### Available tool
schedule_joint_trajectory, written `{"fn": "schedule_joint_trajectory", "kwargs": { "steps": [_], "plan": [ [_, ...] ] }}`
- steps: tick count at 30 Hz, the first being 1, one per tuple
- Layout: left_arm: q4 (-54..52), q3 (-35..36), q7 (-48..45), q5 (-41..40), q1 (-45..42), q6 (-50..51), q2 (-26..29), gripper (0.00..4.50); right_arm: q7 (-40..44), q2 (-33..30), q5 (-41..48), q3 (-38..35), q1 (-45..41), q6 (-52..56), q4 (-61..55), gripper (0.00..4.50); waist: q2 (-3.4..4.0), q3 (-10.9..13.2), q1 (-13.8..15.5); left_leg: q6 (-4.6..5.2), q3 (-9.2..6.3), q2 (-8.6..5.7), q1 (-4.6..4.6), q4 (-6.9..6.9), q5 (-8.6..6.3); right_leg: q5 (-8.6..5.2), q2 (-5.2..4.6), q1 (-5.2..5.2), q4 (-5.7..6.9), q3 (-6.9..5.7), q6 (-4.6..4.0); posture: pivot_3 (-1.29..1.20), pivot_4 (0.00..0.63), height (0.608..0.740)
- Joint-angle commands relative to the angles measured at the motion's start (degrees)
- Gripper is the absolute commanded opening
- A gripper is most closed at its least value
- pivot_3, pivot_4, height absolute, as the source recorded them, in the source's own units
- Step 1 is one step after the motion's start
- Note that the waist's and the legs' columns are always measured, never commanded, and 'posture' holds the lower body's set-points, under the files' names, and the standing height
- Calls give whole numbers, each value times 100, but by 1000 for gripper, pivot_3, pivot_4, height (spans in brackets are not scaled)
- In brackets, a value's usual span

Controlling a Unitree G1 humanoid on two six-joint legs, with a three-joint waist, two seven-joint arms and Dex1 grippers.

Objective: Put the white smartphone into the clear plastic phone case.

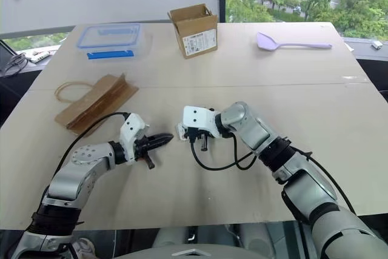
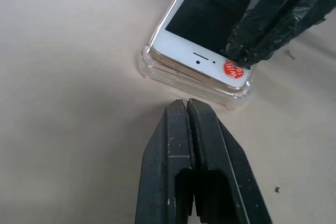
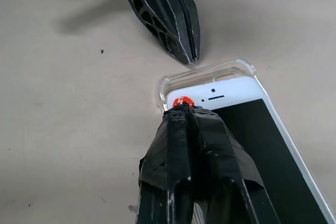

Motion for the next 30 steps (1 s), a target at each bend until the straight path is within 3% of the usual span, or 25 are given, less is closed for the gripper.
{"fn": "schedule_joint_trajectory", "kwargs": {
  "steps": [1, 7, 13, 18, 30],
  "plan": [
    [-97, -10, -31, 8, 27, -10, 13, 40, 125, 79, -24, 32, 240, 235, 426, 0, 0, 0, 1, 0, 3, 0, 11, -3, 0, -1, -1, 7, -1, 2, -1, 0, 150, 740],
    [-68, 12, -42, -4, 28, -26, 10, 40, 23, -74, 996, -1413, 222, 1151, -1042, 0, 2, 10, 18, 0, 4, 2, 5, -5, 0, 0, -1, 2, 2, 3, -1, 0, 150, 740],
    [-16, -23, -55, 3, -33, -21, -40, 40, -144, -819, 1212, -1933, 215, 1904, -2180, 0, 2, 9, 27, -1, 0, 1, -42, 3, 0, 3, -4, -34, -6, -5, 1, 0, 150, 740],
    [92, -81, -103, 35, -166, -40, -84, 40, -493, -1370, 479, -1533, 251, 1493, -1860, 0, 1, 10, 33, 0, -3, -1, -42, 3, 0, 1, -4, -34, -5, -9, 0, 0, 150, 740],
    [195, -163, -228, 95, -342, -60, -78, 40, -811, -1091, -308, -901, 261, 640, -890, 0, 0, 12, 35, 0, -1, -2, -49, 4, 0, 2, -4, -41, -6, -7, 2, 0, 150, 740]
  ]
}}
